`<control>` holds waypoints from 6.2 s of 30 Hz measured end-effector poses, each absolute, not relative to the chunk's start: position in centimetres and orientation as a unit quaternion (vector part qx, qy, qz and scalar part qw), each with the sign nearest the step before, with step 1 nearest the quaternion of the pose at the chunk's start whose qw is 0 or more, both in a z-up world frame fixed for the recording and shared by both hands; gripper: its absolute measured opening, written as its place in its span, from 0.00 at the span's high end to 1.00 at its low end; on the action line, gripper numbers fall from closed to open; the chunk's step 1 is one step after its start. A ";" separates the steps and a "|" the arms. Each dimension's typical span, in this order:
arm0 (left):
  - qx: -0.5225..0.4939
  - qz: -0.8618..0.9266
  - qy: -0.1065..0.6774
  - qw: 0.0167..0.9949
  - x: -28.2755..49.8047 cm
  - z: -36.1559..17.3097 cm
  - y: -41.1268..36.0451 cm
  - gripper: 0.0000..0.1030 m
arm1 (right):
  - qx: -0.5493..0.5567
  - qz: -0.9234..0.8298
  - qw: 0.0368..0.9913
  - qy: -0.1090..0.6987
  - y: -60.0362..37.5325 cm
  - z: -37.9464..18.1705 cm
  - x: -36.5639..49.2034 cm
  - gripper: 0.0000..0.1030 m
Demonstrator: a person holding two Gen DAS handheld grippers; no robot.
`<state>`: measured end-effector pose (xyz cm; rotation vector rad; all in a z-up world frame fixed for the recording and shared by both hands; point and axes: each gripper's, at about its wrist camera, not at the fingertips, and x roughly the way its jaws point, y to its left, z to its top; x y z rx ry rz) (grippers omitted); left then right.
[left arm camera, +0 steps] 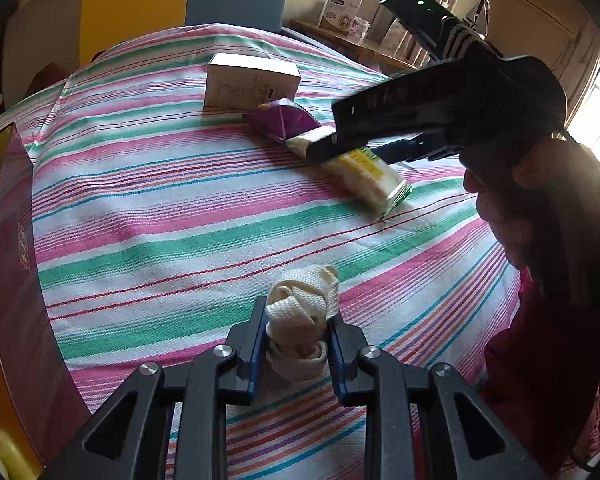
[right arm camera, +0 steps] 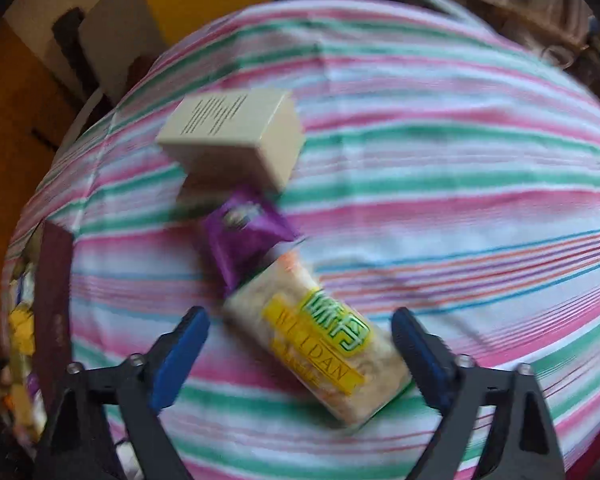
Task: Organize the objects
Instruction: 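Hold the white bundle in the left gripper while the right gripper grasps the WEIDAN snack bag, then carry the white bundle to the gold tray and open the left gripper, then carry the WEIDAN snack bag over the gold tray with the right gripper, then open the right gripper to drop the WEIDAN bag into the tray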
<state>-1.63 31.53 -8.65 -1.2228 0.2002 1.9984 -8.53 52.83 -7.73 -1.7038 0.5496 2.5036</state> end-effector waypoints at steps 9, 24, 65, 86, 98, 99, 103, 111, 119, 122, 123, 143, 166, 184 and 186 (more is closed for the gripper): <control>-0.478 0.786 0.076 0.384 -1.5 -8.7 31.4 0.74 | -0.569 0.815 0.036 0.103 50.8 -8.4 -8.7 0.43; -0.470 0.793 0.084 0.377 -1.0 -8.5 31.4 0.76 | -0.567 0.822 0.037 0.041 49.8 -8.6 -8.2 0.44; -0.471 0.842 -0.104 0.240 -9.8 -1.1 10.9 0.76 | -0.551 0.833 0.036 -0.028 50.3 -7.8 -7.5 0.58; -0.509 0.852 -0.070 0.102 -21.0 -6.4 8.5 0.62 | -0.550 0.833 0.035 -0.037 51.4 -7.3 -8.6 0.57; -0.433 0.894 -0.021 0.113 -11.2 -1.8 7.9 0.61 | -0.549 0.834 0.036 -0.041 51.1 -7.5 -8.7 0.58; -0.428 0.896 -0.015 0.113 -10.2 -1.7 7.9 0.61 | -0.549 0.834 0.036 -0.043 50.3 -7.5 -8.5 0.58; -0.416 0.902 -0.002 0.114 -7.4 -1.2 7.9 0.61 | -0.548 0.834 0.036 -0.046 50.3 -7.3 -8.5 0.61; -0.395 0.910 0.023 0.122 -5.0 -0.4 8.0 0.61 | -0.546 0.835 0.040 -0.049 48.9 -7.6 -7.4 0.61; -0.393 0.910 0.024 0.129 -4.0 -0.4 8.0 0.61 | -0.545 0.836 0.042 -0.049 49.0 -8.5 -8.1 0.61; -0.392 0.910 0.027 0.131 -3.7 -0.5 8.0 0.61 | -0.545 0.836 0.043 -0.051 49.0 -8.7 -8.3 0.61; -0.393 0.910 0.029 0.131 -3.6 -0.5 8.1 0.61 | -0.544 0.836 0.044 -0.052 48.9 -8.7 -8.3 0.61; -0.385 0.915 -0.001 0.124 -3.6 0.1 5.4 0.61 | -0.452 0.892 0.018 0.016 43.8 0.8 -5.7 0.62; -0.393 0.916 -0.055 0.067 -4.6 -0.1 -1.7 0.61 | -0.540 0.827 -0.151 -0.042 14.9 -6.9 -14.4 0.52; -0.377 0.921 -0.006 0.096 -3.3 1.1 1.8 0.61 | -0.446 0.880 -0.155 -0.039 21.3 -1.0 -8.8 0.28; -0.376 0.921 0.002 0.102 -3.2 1.3 2.5 0.61 | -0.438 0.886 -0.145 -0.040 23.0 -0.5 -8.3 0.27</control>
